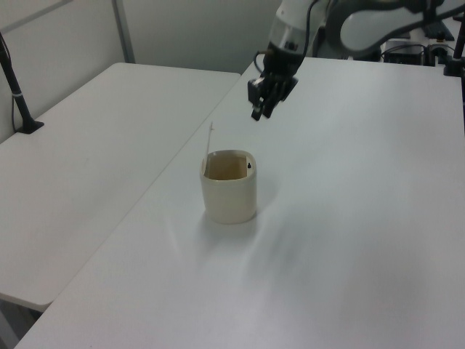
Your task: Open the trash bin
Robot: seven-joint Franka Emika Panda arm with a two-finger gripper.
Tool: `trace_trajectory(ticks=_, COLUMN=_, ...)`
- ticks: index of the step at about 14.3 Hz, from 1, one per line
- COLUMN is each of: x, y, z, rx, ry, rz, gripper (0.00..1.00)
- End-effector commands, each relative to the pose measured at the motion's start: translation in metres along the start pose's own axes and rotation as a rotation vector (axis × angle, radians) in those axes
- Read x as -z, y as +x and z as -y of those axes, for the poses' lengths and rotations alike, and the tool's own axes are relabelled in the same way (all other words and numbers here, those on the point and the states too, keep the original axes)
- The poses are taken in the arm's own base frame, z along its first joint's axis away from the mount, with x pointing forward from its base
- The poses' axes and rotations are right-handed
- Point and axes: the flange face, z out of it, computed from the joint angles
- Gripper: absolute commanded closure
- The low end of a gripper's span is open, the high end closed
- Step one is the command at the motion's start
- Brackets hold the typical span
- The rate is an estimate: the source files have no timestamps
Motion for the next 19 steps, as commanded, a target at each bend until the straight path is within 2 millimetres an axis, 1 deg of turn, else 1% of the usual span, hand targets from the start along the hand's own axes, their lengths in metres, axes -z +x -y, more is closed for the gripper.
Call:
trace_trajectory(ticks=1, x=0.053, y=0.002, z=-0.027, rx=-0.034, ry=-0.040, rz=0.078, gripper=0.00)
trace_trajectory(ticks=2, x=0.072, y=0.001, z=-0.038, rx=-0.011, ry=-0.051, rz=0.090, gripper=0.00)
trace_trajectory(ticks=3, x=0.087, y=0.002, z=-0.049, rx=-0.005, ry=-0.061, rz=0.093, gripper=0.00)
trace_trajectory(ticks=5, x=0.095, y=0.002, z=-0.058, rx=-0.004, ry=-0.084, rz=0.098, gripper=0.00)
trace_trajectory(ticks=11, x=0.144, y=-0.002, z=-0.125, rx=0.050, ry=-0.147, rz=0.203, gripper=0.00)
trace_trajectory(ticks=12, x=0.148, y=-0.002, z=-0.138, rx=0.056, ry=-0.141, rz=0.209, gripper=0.00)
trace_trajectory(ticks=14, x=0.151, y=0.001, z=-0.156, rx=0.080, ry=-0.135, rz=0.217, gripper=0.00)
trace_trajectory(ticks=17, x=0.158, y=0.018, z=-0.193, rx=0.059, ry=-0.117, rz=0.238, gripper=0.00)
trace_trajectory(ticks=19, x=0.167, y=0.021, z=-0.208, rx=0.088, ry=-0.100, rz=0.234, gripper=0.00)
